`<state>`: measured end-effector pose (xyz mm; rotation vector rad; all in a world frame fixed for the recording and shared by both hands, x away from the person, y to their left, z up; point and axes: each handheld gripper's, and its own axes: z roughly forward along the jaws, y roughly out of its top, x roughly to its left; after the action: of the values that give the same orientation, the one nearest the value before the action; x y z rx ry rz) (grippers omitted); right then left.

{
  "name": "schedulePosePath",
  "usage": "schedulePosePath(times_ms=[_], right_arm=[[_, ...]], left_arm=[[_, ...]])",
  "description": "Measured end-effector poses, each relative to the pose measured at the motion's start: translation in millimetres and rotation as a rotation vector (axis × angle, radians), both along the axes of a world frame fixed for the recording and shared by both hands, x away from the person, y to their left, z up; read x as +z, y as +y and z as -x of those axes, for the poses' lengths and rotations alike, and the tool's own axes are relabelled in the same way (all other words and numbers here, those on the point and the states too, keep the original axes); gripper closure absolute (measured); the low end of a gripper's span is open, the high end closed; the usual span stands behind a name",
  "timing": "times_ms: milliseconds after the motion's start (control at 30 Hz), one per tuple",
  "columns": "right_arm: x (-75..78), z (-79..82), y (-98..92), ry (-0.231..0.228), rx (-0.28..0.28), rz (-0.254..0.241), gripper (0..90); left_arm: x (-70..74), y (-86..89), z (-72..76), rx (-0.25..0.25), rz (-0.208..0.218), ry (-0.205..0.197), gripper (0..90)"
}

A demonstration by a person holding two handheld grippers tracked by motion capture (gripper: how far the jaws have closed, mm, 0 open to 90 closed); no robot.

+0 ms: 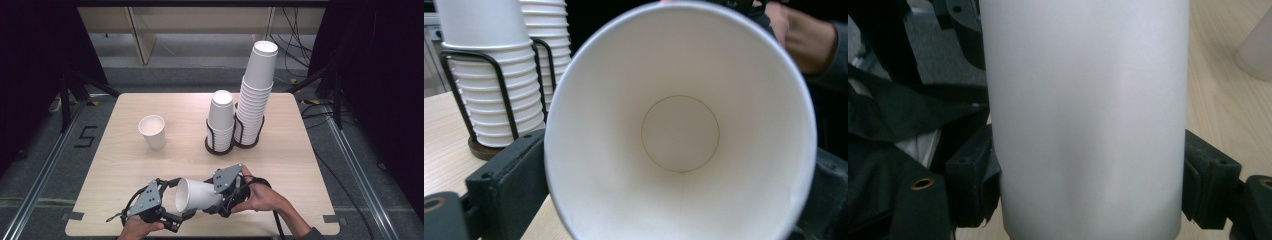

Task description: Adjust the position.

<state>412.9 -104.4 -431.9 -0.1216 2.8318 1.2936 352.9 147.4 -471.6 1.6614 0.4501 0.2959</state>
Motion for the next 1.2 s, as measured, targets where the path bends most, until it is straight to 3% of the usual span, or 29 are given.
schedulePosePath(times_ms=[67,167,300,567,667,867,1033,1100,1200], right_arm=[[0.5,-1.6,-1.6,0.012,-0.001,-0.022,24.8],[0.9,-2.8,-2.5,0.021,-0.016,-0.053,24.6],[-2.6,-0.2,3.6,0.019,-0.018,-0.038,24.4],[-6.6,0.1,6.4,0.038,-0.027,-0.044,24.6],[-7.5,0.6,6.9,0.063,-0.037,-0.046,23.6],[-9.7,-0.4,7.9,0.067,-0.083,-0.013,16.3],[-7.7,-1.3,4.6,0.070,-0.095,-0.015,18.0],[-8.1,-1.1,4.7,0.067,-0.080,-0.013,24.0],[-9.6,1.0,7.2,0.061,-0.061,-0.015,25.3]], left_arm=[[-1.4,-0.7,-0.2,0.007,0.000,0.013,5.1],[0.2,-0.9,-0.3,0.011,0.033,0.026,6.8],[2.5,0.7,0.3,0.009,0.091,0.039,7.7],[5.5,2.5,1.3,-0.006,0.081,0.004,13.8],[5.3,2.7,1.3,-0.008,0.081,0.009,14.7],[6.2,5.0,0.2,-0.002,0.099,0.030,15.3],[7.2,6.3,0.2,0.014,0.093,0.027,15.7],[7.2,6.0,0.2,0.015,0.094,0.030,15.7],[7.4,4.8,0.4,0.010,0.088,0.019,14.0]])
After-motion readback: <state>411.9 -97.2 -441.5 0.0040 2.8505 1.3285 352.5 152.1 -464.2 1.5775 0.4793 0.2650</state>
